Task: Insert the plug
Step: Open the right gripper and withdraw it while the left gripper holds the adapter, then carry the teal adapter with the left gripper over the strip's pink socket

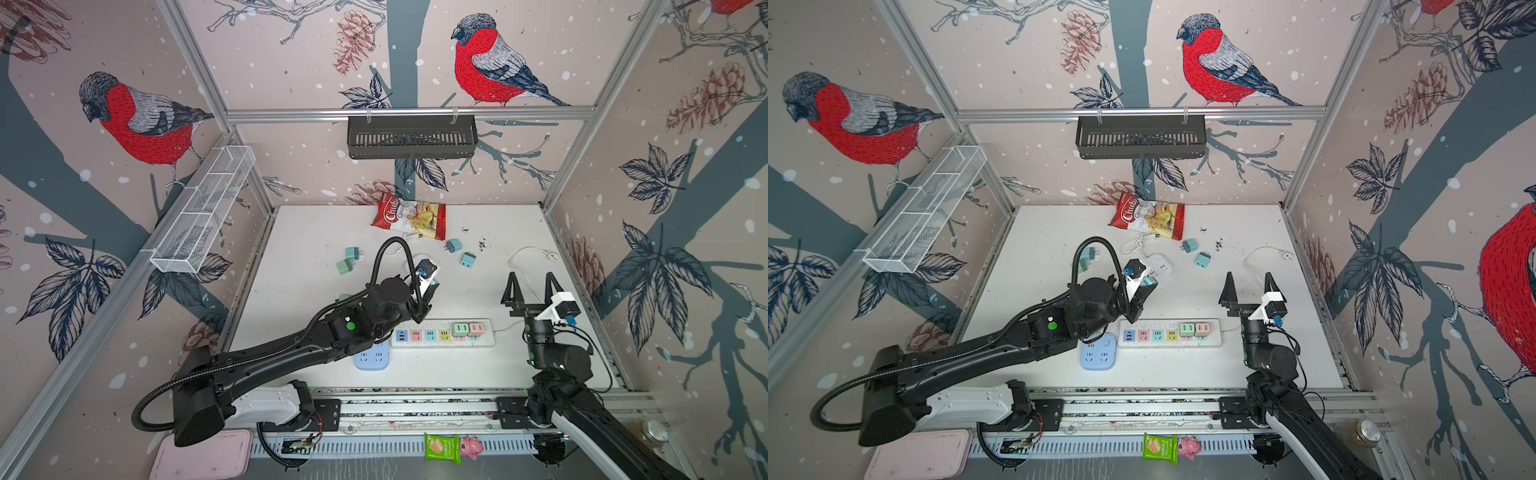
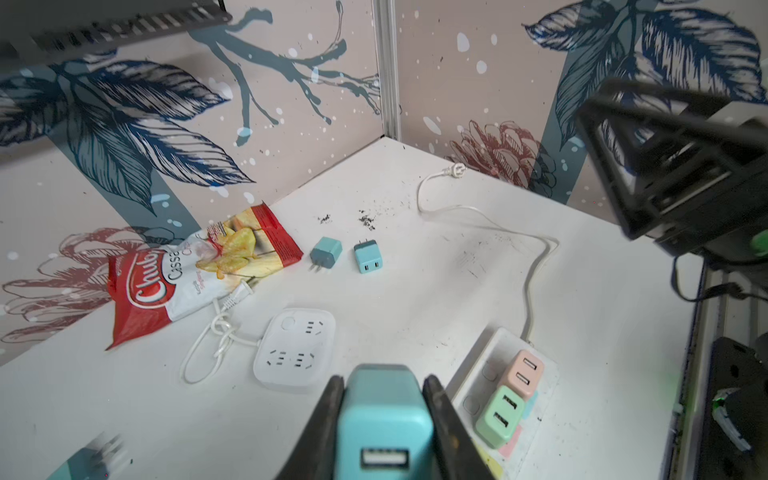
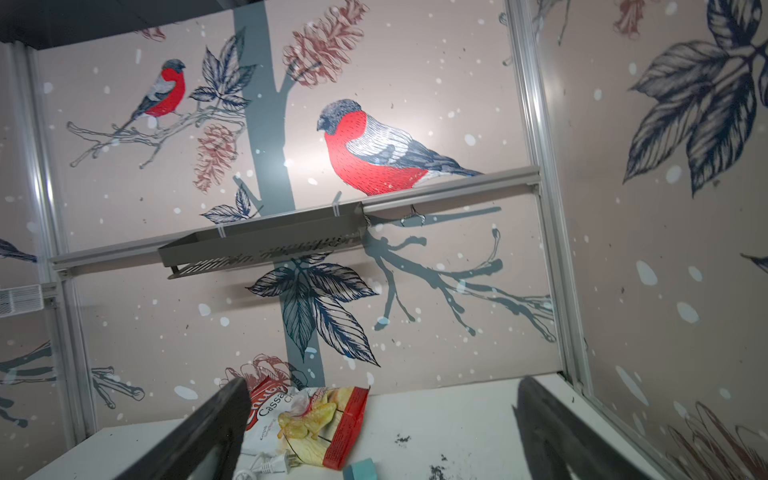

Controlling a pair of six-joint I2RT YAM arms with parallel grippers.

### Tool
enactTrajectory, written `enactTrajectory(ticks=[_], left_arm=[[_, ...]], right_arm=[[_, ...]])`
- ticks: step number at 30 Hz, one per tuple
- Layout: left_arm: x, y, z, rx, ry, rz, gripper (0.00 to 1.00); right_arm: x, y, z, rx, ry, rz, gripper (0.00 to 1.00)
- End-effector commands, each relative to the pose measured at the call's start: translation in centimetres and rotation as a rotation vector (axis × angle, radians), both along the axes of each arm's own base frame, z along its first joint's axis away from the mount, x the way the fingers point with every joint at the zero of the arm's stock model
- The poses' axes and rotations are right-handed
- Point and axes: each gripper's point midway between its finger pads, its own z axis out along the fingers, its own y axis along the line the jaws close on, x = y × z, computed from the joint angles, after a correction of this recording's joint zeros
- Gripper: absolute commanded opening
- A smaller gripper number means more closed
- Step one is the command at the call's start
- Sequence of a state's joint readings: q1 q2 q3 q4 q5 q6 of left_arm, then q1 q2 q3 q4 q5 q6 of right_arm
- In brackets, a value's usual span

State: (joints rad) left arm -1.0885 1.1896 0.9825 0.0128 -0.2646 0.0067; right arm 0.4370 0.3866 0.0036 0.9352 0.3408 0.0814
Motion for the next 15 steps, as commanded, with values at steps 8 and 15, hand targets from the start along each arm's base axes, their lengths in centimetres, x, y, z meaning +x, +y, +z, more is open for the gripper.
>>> enactTrajectory(ticks=[8, 15], left_arm=[[-2.1, 1.1, -3.2, 0.332, -0.233, -0.263, 0.00], [0.1, 2.7, -7.1, 0.404, -0.208, -0.401, 0.00]], right_arm=[[1.1, -0.7, -9.4, 0.119, 0.216, 0.078, 1.00], [1.1, -0.8, -9.5, 0.128, 0.213, 0.082, 1.00]])
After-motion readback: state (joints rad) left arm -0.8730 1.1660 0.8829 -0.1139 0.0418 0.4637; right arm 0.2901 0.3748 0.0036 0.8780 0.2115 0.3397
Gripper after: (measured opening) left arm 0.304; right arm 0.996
